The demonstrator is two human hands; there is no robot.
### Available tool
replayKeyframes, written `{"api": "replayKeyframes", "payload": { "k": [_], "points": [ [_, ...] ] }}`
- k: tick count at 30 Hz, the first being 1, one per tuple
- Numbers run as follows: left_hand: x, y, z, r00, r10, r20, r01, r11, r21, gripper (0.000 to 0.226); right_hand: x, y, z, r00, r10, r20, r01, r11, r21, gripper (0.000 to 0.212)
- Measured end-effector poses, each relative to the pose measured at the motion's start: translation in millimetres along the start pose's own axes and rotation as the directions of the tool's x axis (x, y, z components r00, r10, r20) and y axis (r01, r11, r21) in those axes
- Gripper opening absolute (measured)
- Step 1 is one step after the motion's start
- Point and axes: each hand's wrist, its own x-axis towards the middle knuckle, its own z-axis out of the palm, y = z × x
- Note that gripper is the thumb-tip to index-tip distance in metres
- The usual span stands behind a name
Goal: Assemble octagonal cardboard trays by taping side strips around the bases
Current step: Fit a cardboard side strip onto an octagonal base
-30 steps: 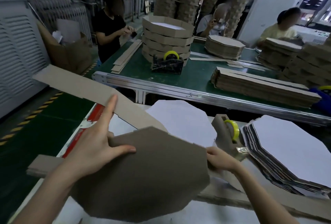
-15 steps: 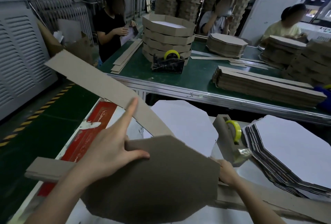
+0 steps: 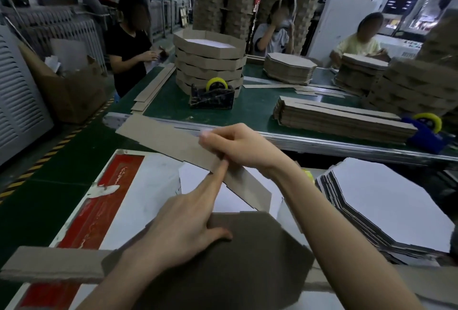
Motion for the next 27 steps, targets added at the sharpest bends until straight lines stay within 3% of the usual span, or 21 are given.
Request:
{"api": "replayKeyframes", "payload": {
  "k": [2,5,7,9,11,14,16,17,19,21,24,27],
  "points": [
    [-3,-2,-2,1.0,0.023,0.004,-0.023,1.0,0.008,0.123,-6,-6,2,0.999,-0.024,0.047,0.027,0.998,-0.063,0.033],
    [-12,-9,-13,0.997,0.063,-0.047,-0.066,0.996,-0.063,0.112,-17,-2,0,0.998,-0.056,-0.038,0.058,0.998,0.039,0.021],
    [-22,-12,-22,0.998,0.016,-0.067,-0.025,0.991,-0.131,0.107,-24,5,-5,0.995,-0.034,-0.095,0.047,0.989,0.138,0.018],
    [-30,-14,-25,0.996,-0.041,-0.077,0.025,0.981,-0.191,0.1,-33,14,-9,0.991,-0.016,-0.135,0.033,0.991,0.127,0.016],
    [-33,-15,-32,0.998,-0.059,-0.003,0.056,0.969,-0.241,0.081,-43,22,-11,0.985,-0.003,-0.172,0.024,0.993,0.118,0.016],
    [-34,-20,-53,0.976,-0.048,0.212,0.062,0.996,-0.057,0.039,-54,31,-13,0.979,0.013,-0.204,0.018,0.989,0.145,0.016],
    [-36,-28,-64,0.977,-0.137,0.161,0.118,0.986,0.121,0.02,-59,34,-15,0.981,0.015,-0.195,0.012,0.991,0.135,0.016],
    [-37,-31,-65,0.977,-0.192,0.093,0.184,0.979,0.082,0.015,-60,35,-15,0.983,0.012,-0.186,0.011,0.992,0.127,0.016],
    [-40,-33,-60,0.963,-0.263,0.056,0.269,0.949,-0.163,0.01,-63,34,-15,0.986,0.009,-0.165,0.008,0.994,0.105,0.015],
    [-42,-31,-55,0.949,-0.234,0.21,0.297,0.885,-0.358,0.015,-65,32,-14,0.985,0.014,-0.169,0.002,0.996,0.094,0.015],
    [-49,-33,-54,0.917,-0.141,0.373,0.31,0.84,-0.445,0.019,-69,30,-14,0.99,0.017,-0.137,-0.01,0.999,0.048,0.015],
    [-51,-36,-51,0.936,-0.232,0.266,0.338,0.803,-0.49,0.011,-75,28,-14,0.997,0.002,-0.078,0.0,1.0,0.019,0.017]
  ]
}}
